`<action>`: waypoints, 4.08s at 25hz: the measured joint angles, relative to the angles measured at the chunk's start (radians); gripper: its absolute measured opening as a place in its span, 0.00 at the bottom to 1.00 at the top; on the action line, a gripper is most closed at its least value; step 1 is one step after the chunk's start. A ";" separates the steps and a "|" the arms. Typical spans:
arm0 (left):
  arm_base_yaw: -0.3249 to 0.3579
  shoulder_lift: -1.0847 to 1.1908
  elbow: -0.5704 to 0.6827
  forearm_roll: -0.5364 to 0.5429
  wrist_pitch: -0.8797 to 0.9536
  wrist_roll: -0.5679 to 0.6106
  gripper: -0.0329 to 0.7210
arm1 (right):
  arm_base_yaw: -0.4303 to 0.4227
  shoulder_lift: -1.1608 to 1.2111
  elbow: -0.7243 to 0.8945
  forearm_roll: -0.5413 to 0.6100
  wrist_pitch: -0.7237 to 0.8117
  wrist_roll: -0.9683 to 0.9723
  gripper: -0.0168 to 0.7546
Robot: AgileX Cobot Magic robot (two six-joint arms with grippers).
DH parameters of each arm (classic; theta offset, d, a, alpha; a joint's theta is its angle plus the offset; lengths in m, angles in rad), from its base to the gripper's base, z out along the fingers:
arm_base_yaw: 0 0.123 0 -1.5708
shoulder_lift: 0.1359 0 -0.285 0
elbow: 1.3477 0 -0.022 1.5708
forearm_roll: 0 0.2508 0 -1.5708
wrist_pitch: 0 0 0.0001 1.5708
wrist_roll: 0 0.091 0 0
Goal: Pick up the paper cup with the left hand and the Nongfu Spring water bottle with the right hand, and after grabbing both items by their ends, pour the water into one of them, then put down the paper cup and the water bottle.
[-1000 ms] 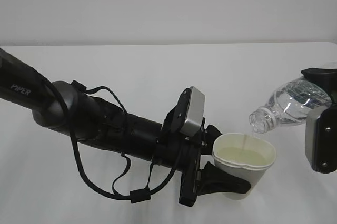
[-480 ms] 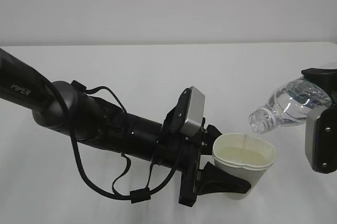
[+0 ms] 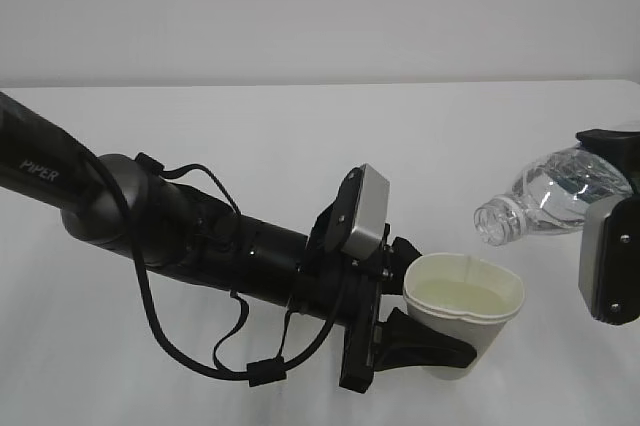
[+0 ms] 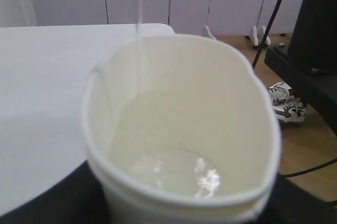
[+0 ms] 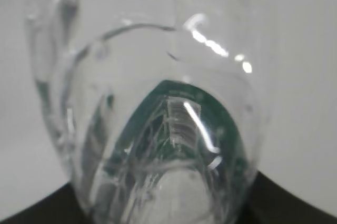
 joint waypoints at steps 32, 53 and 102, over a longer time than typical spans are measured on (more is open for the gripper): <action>0.000 0.000 0.000 -0.129 0.017 0.000 0.61 | 0.000 0.000 0.000 0.048 -0.018 0.375 0.46; 0.000 0.000 0.000 -0.129 0.078 0.000 0.61 | 0.000 0.000 0.000 0.050 -0.074 1.020 0.46; 0.000 0.000 0.000 -0.129 0.106 0.000 0.61 | 0.000 0.432 0.071 0.056 -0.623 1.525 0.46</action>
